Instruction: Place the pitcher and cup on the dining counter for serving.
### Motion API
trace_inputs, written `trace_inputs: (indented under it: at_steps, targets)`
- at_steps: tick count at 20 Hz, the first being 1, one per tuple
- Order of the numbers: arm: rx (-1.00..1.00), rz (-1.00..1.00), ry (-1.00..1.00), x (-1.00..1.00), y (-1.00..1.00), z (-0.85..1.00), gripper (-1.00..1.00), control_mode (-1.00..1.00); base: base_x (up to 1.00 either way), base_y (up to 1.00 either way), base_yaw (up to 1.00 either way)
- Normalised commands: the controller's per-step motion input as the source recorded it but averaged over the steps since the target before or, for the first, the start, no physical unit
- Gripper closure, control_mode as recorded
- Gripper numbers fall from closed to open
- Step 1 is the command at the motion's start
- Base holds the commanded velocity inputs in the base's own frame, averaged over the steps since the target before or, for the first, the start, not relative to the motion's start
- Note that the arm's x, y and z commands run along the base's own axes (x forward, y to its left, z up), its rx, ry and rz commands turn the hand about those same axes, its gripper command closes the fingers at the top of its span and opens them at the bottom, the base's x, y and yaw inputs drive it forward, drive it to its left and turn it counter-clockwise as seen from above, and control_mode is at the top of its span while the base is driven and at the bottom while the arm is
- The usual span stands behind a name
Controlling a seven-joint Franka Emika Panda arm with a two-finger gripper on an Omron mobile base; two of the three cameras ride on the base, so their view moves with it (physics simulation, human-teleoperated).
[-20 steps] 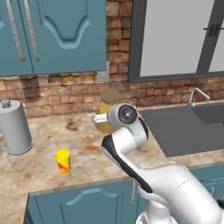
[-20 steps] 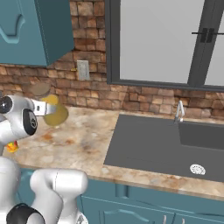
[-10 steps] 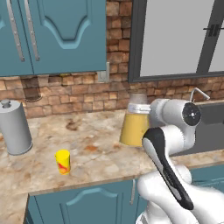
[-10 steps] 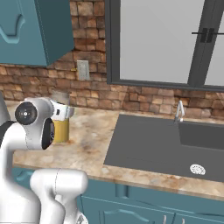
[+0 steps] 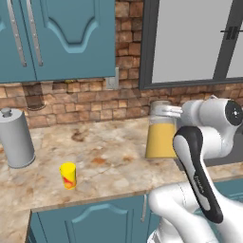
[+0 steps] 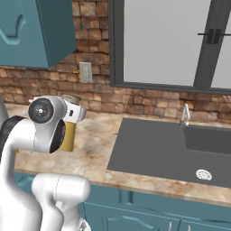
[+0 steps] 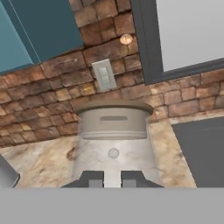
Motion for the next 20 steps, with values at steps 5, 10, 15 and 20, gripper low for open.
trace_inputs:
  at_steps: [5,10,15,20]
  targets:
    - [0.00,0.00,-0.16,0.00,0.00,0.00,1.00,-1.00,0.00,0.00,0.00]
    - [0.00,0.00,-0.44,-0.01,0.00,0.00,1.00,-1.00,0.00,0.00,0.00]
    - [0.00,-0.01,-0.28,0.00,0.00,0.00,1.00,-1.00,0.00,0.00,0.00]
    - [0.00,0.00,0.00,0.05,0.00,0.00,1.00,-1.00,0.00,0.00,0.00]
